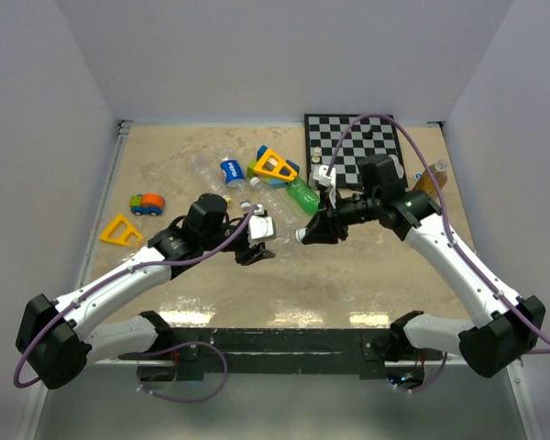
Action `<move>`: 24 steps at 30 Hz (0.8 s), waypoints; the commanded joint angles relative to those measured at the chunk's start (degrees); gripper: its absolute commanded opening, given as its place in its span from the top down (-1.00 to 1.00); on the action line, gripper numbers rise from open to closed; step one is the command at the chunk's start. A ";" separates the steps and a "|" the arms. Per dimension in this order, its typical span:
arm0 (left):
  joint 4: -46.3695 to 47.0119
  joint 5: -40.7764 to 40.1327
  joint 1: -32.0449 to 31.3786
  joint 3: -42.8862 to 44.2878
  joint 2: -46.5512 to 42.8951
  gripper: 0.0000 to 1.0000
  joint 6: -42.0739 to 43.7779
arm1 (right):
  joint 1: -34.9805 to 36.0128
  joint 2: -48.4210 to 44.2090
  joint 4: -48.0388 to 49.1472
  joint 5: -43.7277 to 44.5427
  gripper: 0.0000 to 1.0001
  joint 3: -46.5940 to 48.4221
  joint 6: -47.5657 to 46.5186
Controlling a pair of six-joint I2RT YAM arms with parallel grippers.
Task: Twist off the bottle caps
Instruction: Unscrew the bottle cap from the plastic bottle.
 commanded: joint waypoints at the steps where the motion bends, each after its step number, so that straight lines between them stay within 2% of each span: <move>1: 1.67 1.59 0.24 0.29 -0.71 1.00 0.37 | 0.20 4.64 -20.00 -6.11 1.00 10.33 -32.22; 2: 1.75 1.68 0.24 0.30 -0.62 1.00 0.37 | 0.20 6.48 -25.47 -6.30 1.00 13.32 -42.40; 4: 1.67 1.85 0.24 0.29 -0.62 1.00 0.37 | 0.29 9.39 -31.48 -6.21 1.00 17.72 -53.27; 6: 1.66 2.03 0.32 0.29 -0.62 1.00 0.37 | 0.81 9.49 -31.59 -3.50 1.00 19.84 -58.29; 8: 1.67 2.12 0.32 0.30 -0.71 1.00 0.54 | 0.90 7.65 -30.98 -0.60 1.00 18.98 -70.64; 10: 1.58 2.12 0.32 0.29 -0.62 1.00 0.46 | 1.08 4.67 -27.04 1.86 1.00 17.31 -77.37; 13: 1.66 1.94 0.32 0.12 -0.71 1.00 0.54 | 1.17 3.68 -23.94 3.98 1.00 18.26 -80.03; 17: 1.66 2.03 0.24 0.21 -0.71 1.00 0.63 | 1.17 3.78 -22.53 1.71 0.96 17.57 -76.61; 20: 1.58 2.12 0.32 0.21 -0.71 1.00 0.54 | 1.17 3.17 -23.15 -1.37 0.54 15.29 -74.15; 22: 1.66 2.29 0.32 0.30 -0.71 1.00 0.54 | 1.17 2.73 -22.63 -3.21 0.13 13.97 -70.21; 24: 1.75 2.29 0.32 0.29 -0.62 1.00 0.46 | 1.17 2.37 -21.57 -4.18 -0.17 13.35 -65.99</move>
